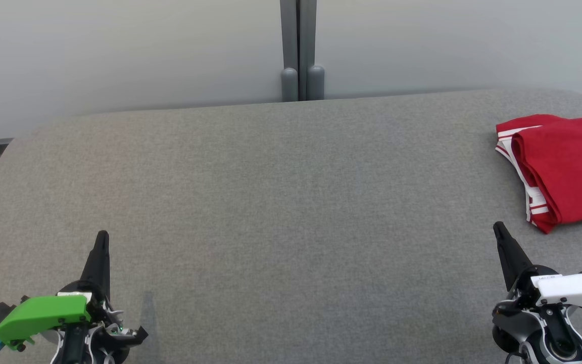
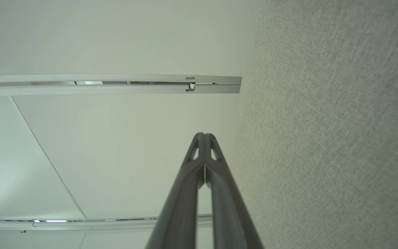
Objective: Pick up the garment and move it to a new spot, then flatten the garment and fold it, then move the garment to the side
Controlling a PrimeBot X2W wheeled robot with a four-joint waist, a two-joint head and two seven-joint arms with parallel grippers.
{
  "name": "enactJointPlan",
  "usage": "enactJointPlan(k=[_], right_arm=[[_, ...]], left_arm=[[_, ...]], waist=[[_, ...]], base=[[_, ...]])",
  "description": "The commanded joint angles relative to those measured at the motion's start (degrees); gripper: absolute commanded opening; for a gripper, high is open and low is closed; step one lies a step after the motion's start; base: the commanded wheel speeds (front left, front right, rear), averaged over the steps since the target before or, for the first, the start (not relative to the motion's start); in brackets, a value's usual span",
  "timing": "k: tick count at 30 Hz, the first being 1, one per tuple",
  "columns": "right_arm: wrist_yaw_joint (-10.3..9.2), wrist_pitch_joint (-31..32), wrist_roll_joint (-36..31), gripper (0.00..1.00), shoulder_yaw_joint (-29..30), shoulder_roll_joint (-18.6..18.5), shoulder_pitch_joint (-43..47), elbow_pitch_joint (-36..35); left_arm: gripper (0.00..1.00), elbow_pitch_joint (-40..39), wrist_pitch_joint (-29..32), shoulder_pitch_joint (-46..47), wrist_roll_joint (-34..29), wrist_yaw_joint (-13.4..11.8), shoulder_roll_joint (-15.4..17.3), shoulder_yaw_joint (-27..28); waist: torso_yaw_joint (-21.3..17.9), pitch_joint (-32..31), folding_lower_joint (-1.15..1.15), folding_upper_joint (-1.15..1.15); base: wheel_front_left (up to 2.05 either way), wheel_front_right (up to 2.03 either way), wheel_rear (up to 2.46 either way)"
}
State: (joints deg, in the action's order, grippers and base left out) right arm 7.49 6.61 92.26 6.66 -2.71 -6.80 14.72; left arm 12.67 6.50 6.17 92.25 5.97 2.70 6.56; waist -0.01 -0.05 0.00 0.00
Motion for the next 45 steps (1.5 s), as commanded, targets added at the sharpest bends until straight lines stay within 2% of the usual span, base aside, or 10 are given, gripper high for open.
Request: enactJointPlan(k=[1,45], right_arm=[[0.0,0.2,0.1,0.0,0.1,-0.3,-0.4,-0.2],[0.0,0.2,0.1,0.0,0.1,-0.3,-0.4,-0.2]], left_arm=[[0.0,-0.2,0.2,0.6,0.2,-0.2,0.4,0.2],[0.0,-0.2,0.3,0.6,0.2,-0.2,0.4,0.2]], waist=[[0.0,0.0,0.0,0.0],[0.0,0.0,0.0,0.0]], base=[[0.0,0.0,0.0],[0.0,0.0,0.0]])
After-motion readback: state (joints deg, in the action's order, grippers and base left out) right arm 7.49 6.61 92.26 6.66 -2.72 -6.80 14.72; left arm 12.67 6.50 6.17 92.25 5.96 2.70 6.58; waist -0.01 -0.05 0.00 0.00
